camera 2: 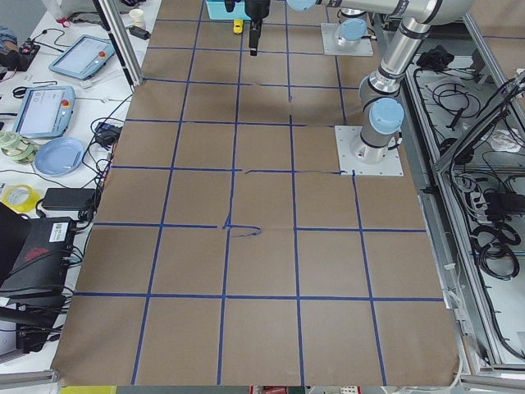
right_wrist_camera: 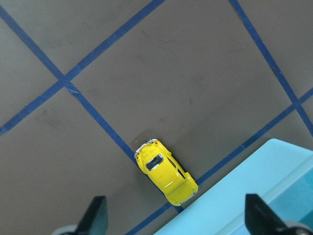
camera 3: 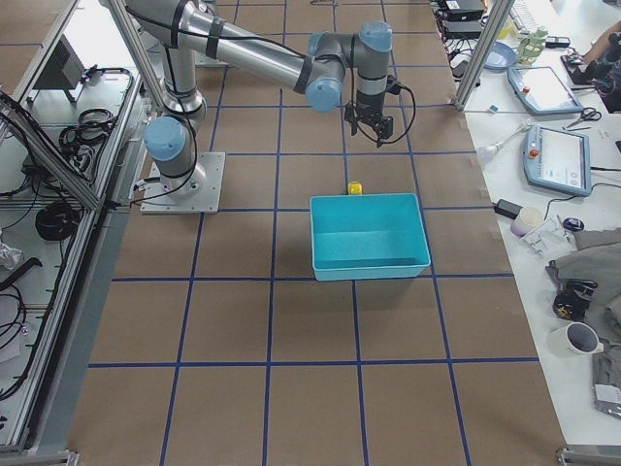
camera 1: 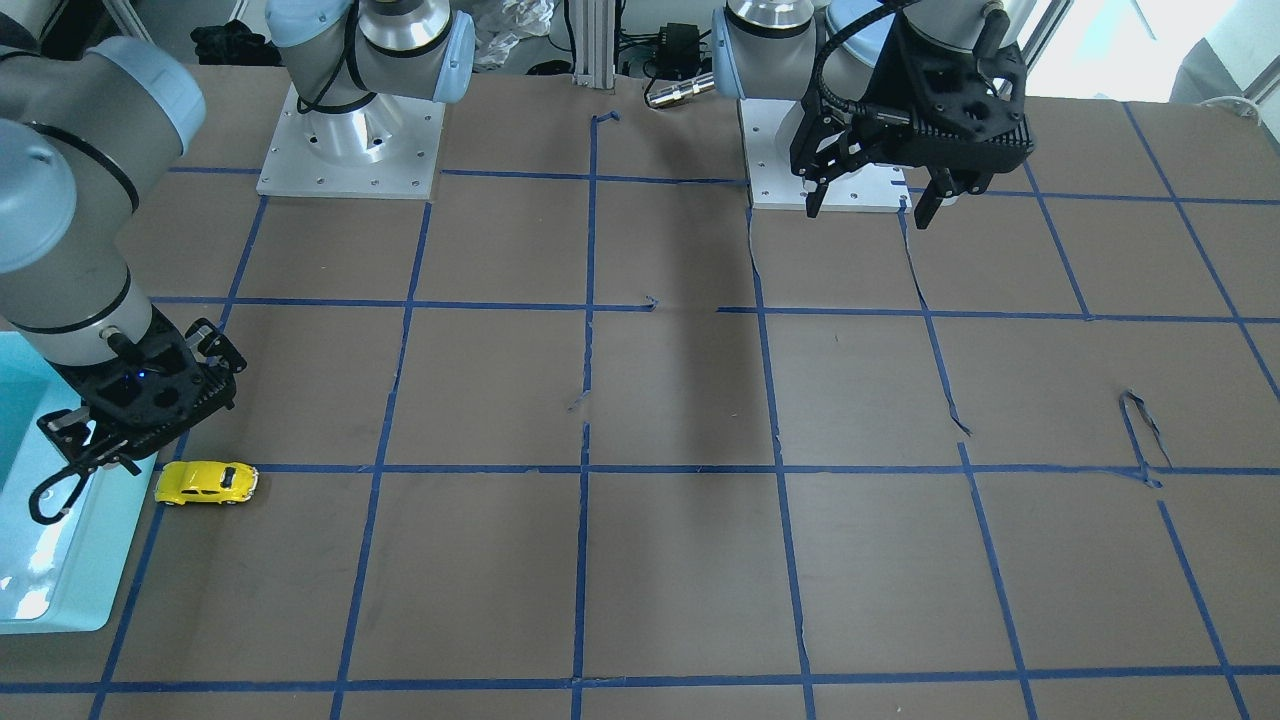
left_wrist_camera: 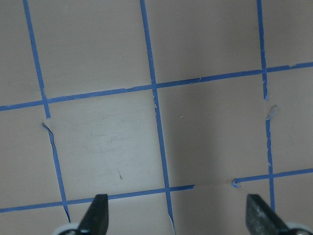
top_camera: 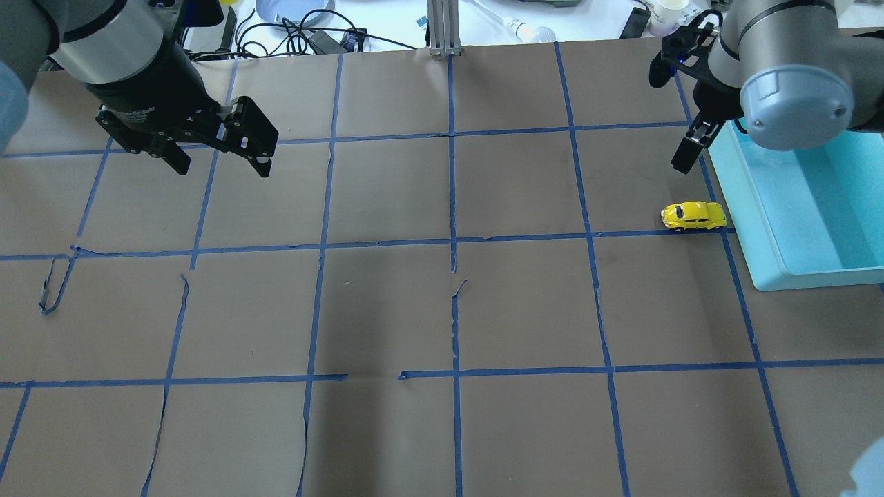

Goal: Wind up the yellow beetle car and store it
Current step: 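Lower the right gripper onto the yellow car and close it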

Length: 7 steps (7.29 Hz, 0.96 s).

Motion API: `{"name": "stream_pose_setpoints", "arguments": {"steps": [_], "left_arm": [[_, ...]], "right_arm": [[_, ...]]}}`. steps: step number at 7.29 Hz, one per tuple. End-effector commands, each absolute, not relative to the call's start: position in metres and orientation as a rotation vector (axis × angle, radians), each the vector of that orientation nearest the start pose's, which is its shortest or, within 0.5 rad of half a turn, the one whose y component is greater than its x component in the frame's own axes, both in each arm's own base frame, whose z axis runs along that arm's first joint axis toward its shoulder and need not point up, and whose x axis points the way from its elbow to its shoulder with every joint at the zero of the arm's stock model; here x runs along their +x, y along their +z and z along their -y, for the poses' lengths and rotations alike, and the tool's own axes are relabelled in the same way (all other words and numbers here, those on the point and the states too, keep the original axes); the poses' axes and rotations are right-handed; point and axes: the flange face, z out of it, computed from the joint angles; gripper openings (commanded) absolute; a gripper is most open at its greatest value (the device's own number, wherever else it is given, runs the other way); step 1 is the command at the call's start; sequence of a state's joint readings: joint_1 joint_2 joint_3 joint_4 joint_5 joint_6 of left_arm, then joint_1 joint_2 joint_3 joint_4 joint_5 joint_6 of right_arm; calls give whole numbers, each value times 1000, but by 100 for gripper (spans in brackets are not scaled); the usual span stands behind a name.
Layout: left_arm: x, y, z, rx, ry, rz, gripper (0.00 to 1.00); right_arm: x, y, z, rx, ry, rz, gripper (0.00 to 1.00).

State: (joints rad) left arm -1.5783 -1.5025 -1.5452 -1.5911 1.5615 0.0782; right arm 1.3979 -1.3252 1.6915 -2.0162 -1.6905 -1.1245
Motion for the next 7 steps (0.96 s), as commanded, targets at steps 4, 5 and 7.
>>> {"name": "stream_pose_setpoints", "arguments": {"steps": [4,5,7], "left_arm": [[-128,523,472,199,-228,-3120,100],[-130,528,477,249,-280,-3100,100],[-131,522,476,259,-262,-3113,100]], "right_arm": [[-25,211,578,-1891,42,-2692,100],[-25,207,578,-1935,49,-2649,98],[-34,195,577,-1907,79,-2644,98]]}}
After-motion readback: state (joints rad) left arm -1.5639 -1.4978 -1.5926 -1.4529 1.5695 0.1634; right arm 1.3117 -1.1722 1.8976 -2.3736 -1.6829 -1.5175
